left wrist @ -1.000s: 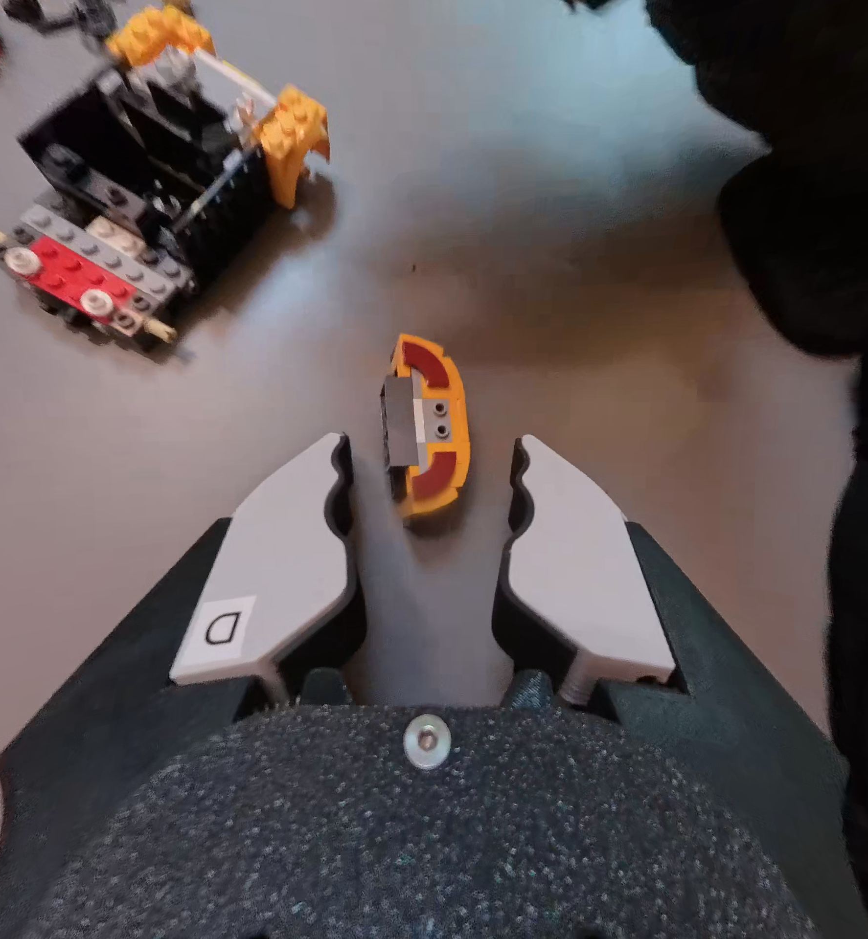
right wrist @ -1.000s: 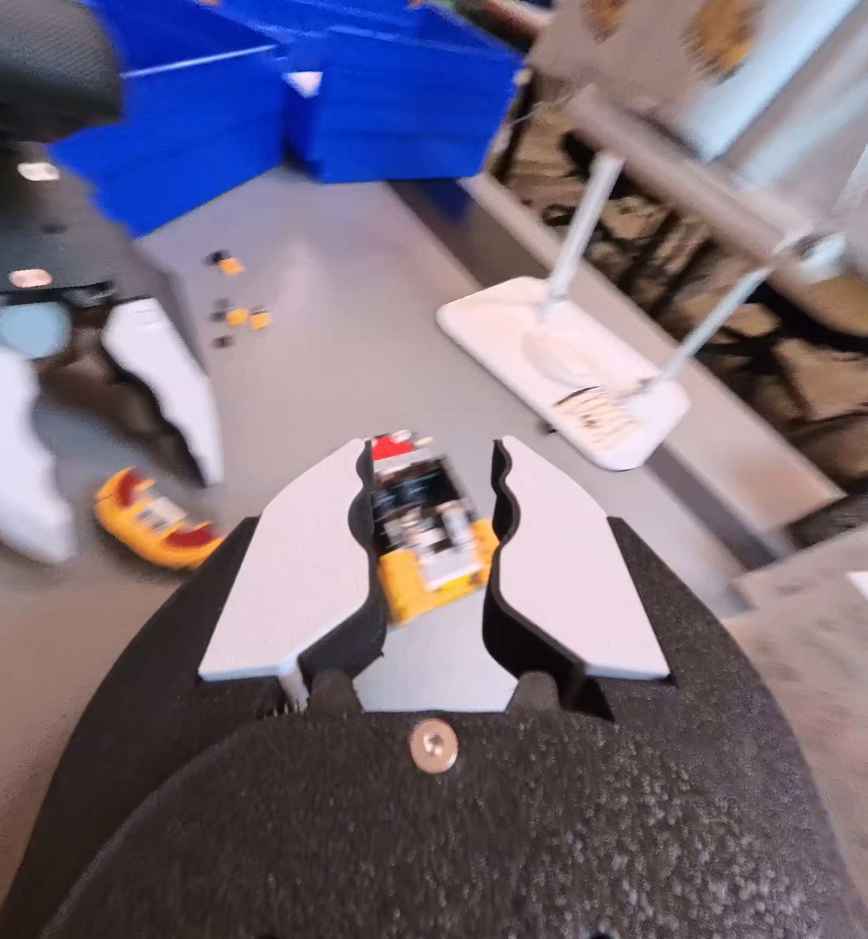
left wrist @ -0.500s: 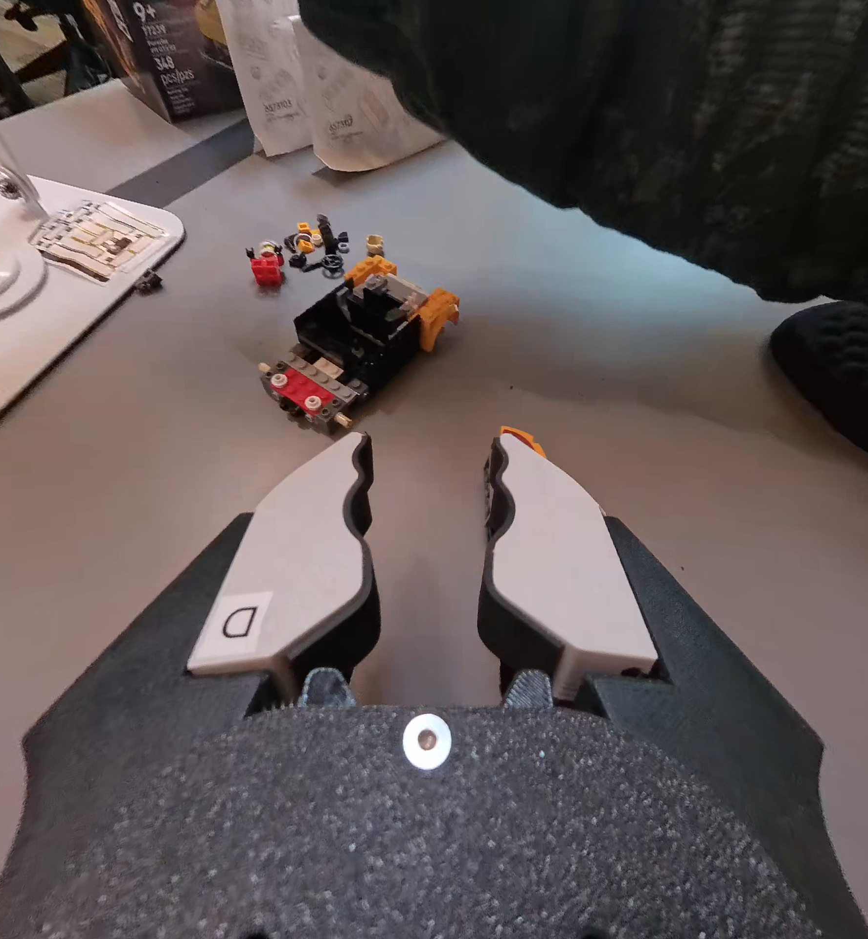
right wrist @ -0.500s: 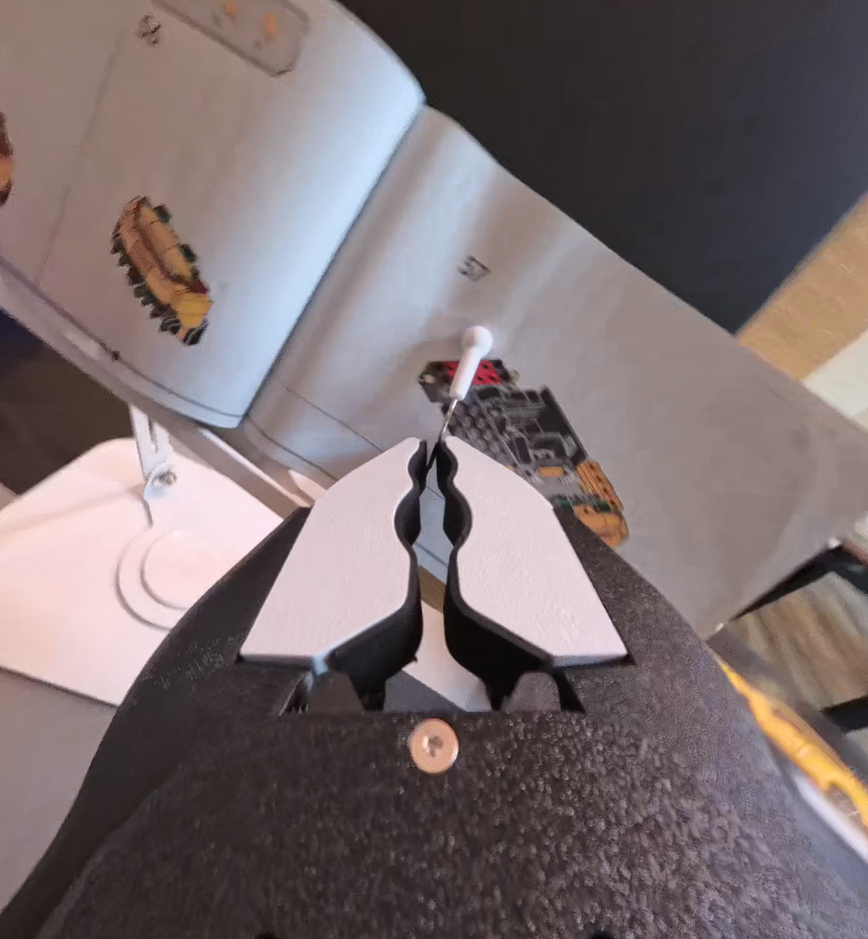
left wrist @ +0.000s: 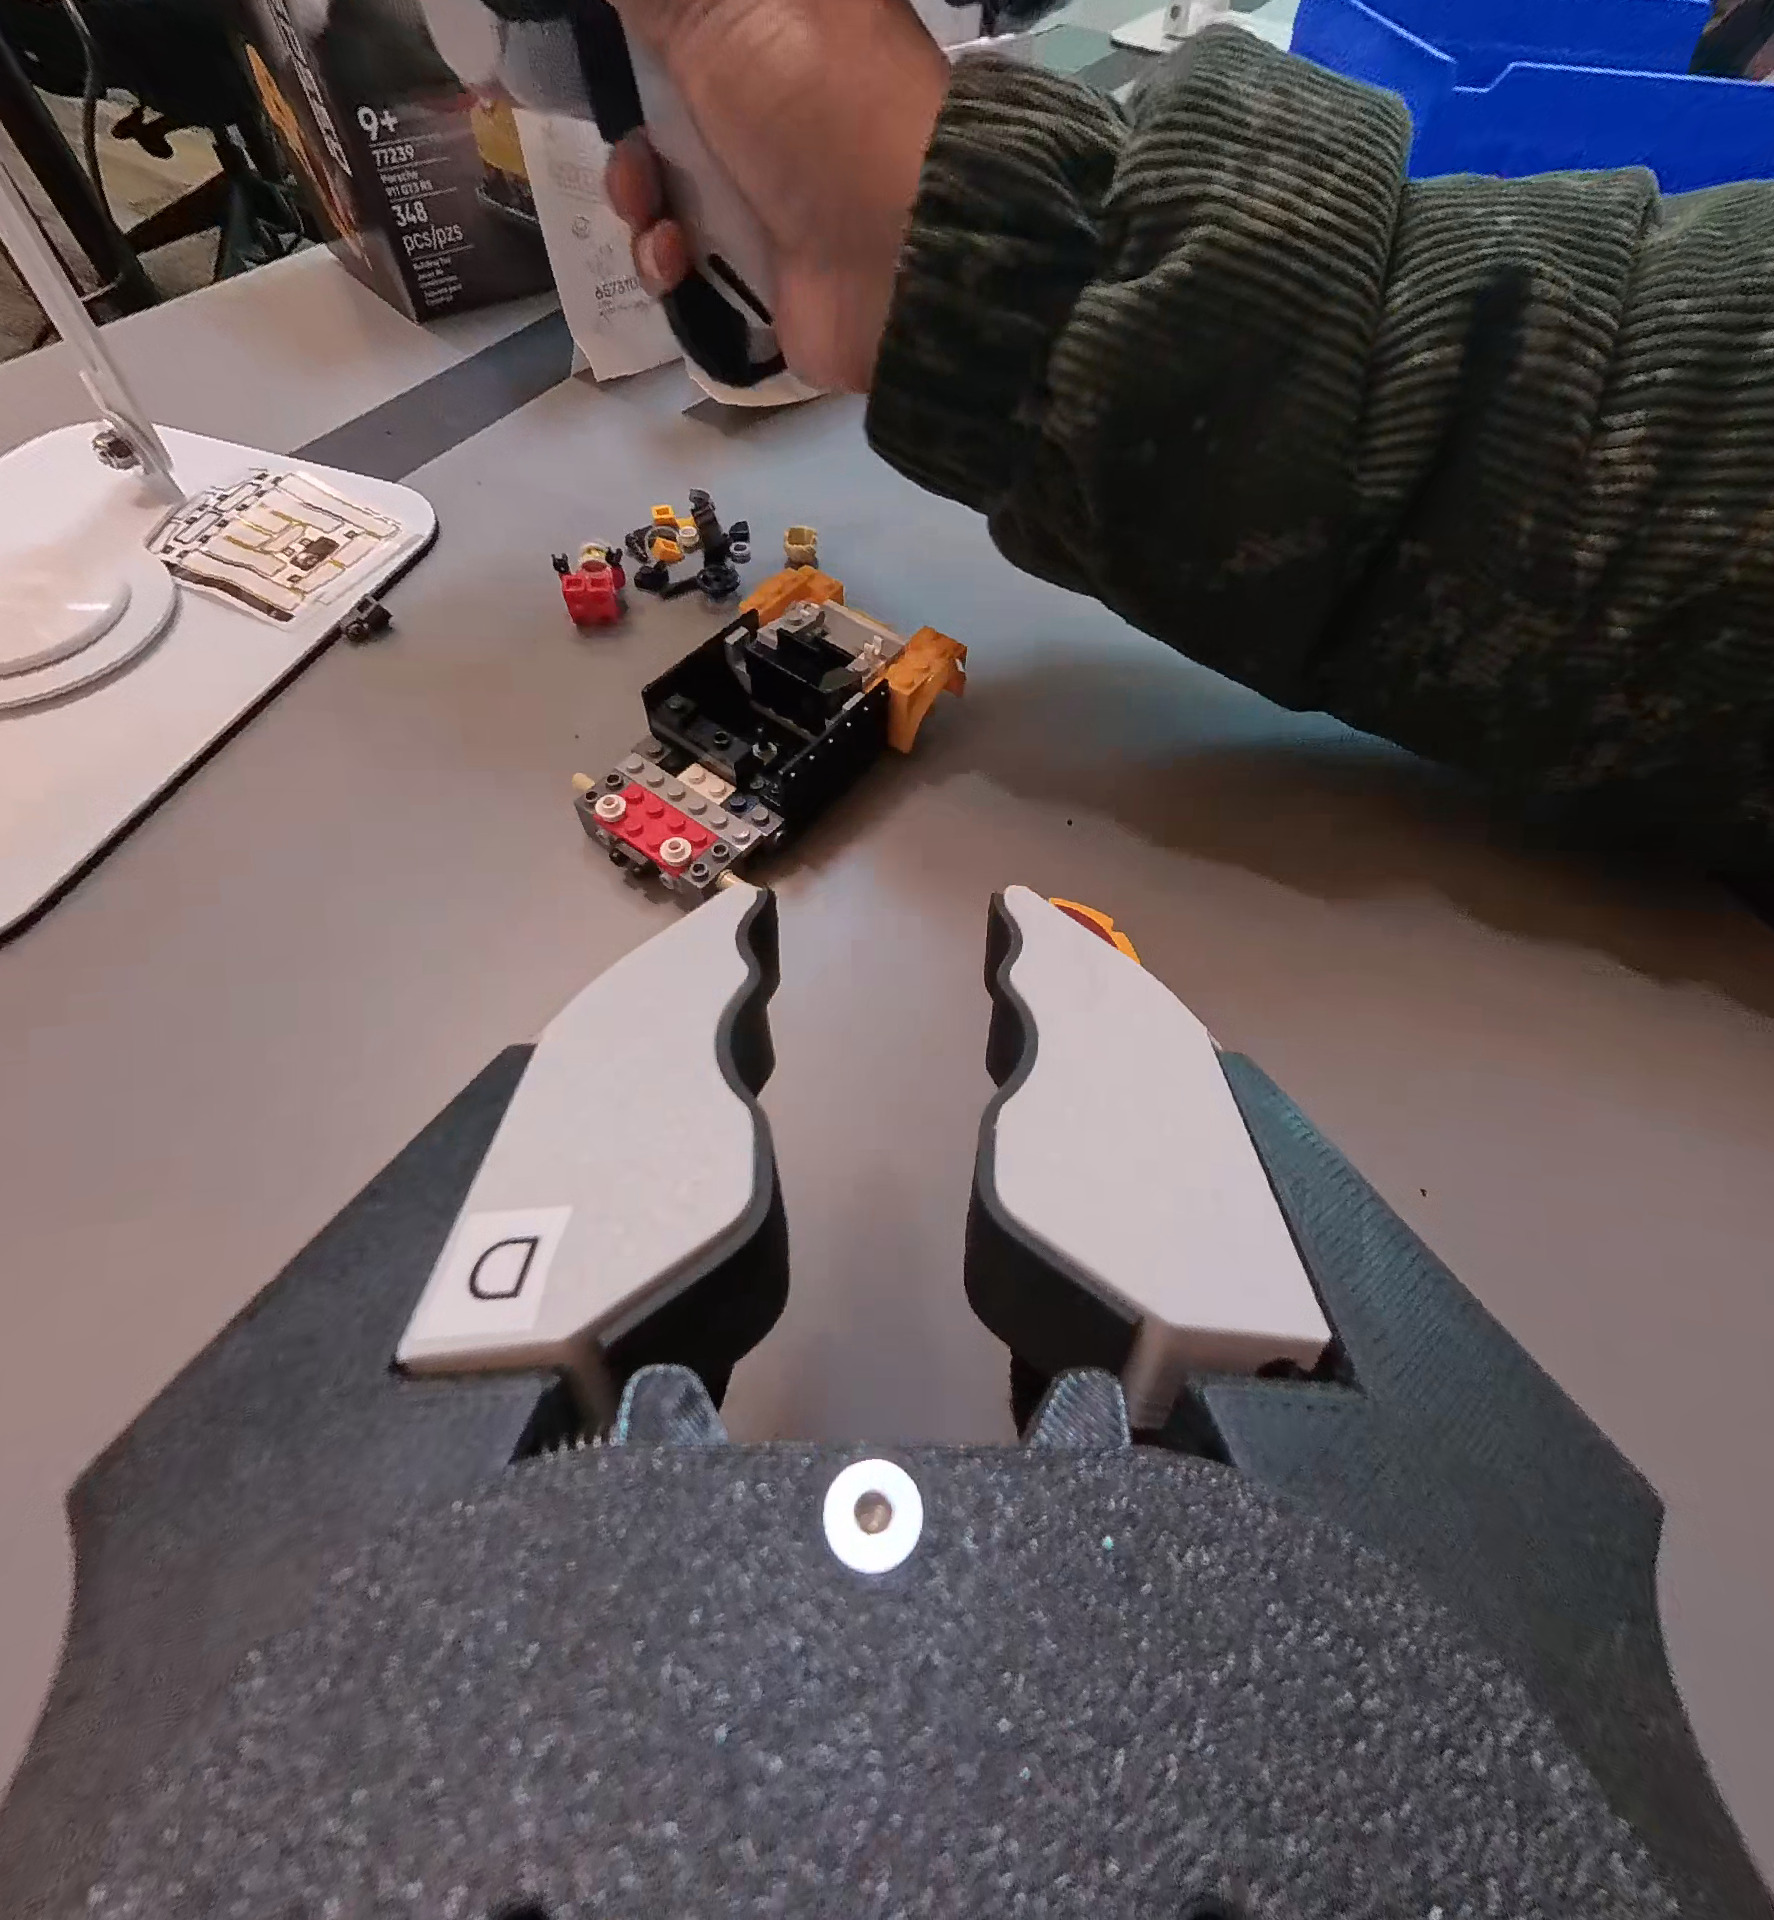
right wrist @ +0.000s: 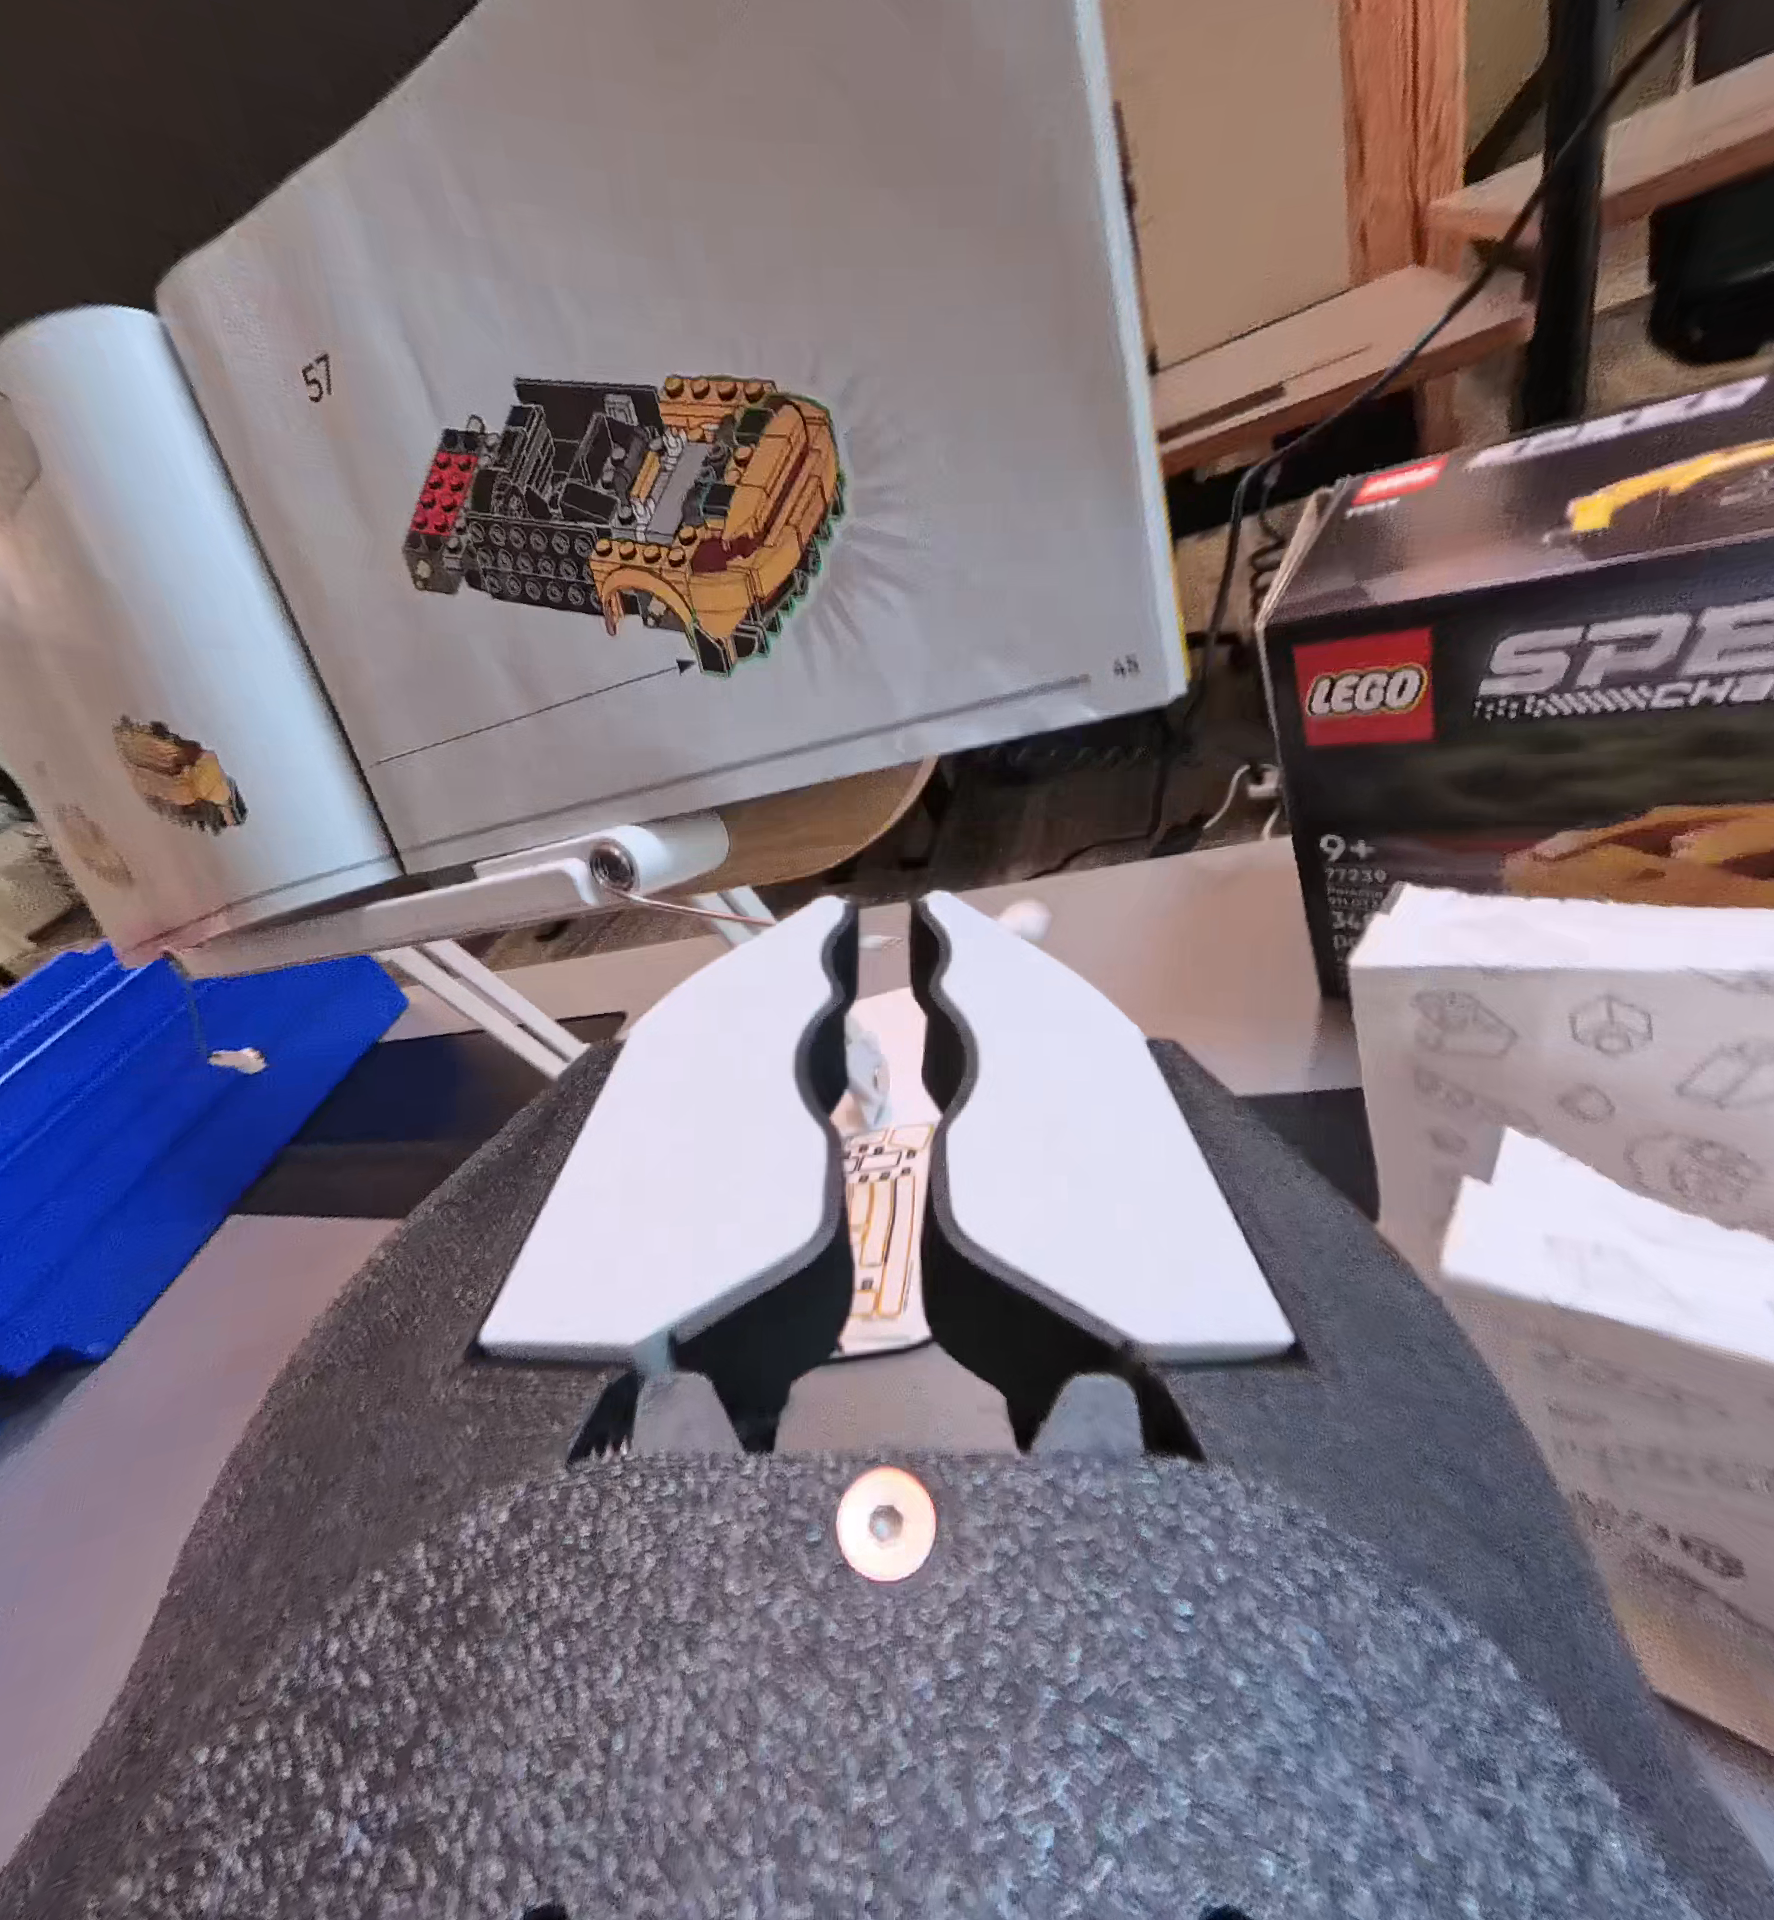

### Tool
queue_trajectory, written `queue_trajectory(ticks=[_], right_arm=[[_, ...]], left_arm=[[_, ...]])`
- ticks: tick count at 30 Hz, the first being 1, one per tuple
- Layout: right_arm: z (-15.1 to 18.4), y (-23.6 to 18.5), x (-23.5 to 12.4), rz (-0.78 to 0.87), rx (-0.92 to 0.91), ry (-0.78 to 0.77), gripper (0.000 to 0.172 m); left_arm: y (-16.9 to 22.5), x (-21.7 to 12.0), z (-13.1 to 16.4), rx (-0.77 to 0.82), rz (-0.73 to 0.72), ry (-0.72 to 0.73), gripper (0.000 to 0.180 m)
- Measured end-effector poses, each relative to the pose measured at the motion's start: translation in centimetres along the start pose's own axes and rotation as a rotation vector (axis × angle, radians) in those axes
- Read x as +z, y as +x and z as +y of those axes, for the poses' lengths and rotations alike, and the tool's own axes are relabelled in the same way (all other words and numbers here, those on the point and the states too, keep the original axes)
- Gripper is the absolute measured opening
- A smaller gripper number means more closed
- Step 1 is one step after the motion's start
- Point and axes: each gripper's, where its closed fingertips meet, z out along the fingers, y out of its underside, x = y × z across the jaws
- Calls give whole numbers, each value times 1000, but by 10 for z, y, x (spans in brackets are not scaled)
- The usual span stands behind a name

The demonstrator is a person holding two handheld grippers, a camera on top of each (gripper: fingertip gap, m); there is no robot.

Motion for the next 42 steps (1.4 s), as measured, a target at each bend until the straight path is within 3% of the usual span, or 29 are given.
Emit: queue_trajectory(ticks=[3, 5, 7, 10, 13, 18, 24, 31, 36, 37, 39, 40, 42], right_arm=[[-18, -5, -22, 3, -123, 90, 15], [-34, -35, -31, -44, -332, 153, 20], [-39, -74, -28, -92, -546, 164, 38], [-34, -128, -8, -126, -783, 146, 69], [-21, -167, 25, -132, -890, 117, 91], [-23, -191, 71, -50, -974, 134, 104], [-33, -179, 87, 51, -1069, 162, 79], [-40, -162, 81, 15, -1004, 171, 43], [-54, -158, 71, 24, -931, 206, 8], [-58, -163, 67, 29, -935, 233, 15], [-57, -181, 63, 4, -981, 260, 55], [-51, -189, 67, -3, -1005, 232, 79], [-34, -194, 82, 17, -1051, 144, 105]], left_arm=[[-2, -2, -4, 12, -16, 18, 37], [-4, -5, -9, 5, -26, 42, 36], [-7, -6, -12, -15, -27, 64, 34], [-10, -8, -13, -33, -33, 75, 34], [-11, -10, -14, -35, -37, 81, 34], [-10, -11, -13, -25, -32, 78, 33], [-7, -10, -13, -1, -19, 70, 33], [-8, -10, -12, -11, -16, 73, 32], [-9, -9, -10, -9, -22, 65, 32], [-9, -8, -10, -10, -20, 63, 31], [-9, -7, -8, -13, -14, 58, 31], [-9, -6, -7, -14, -11, 54, 31], [-8, -4, -5, -12, -7, 45, 31]])
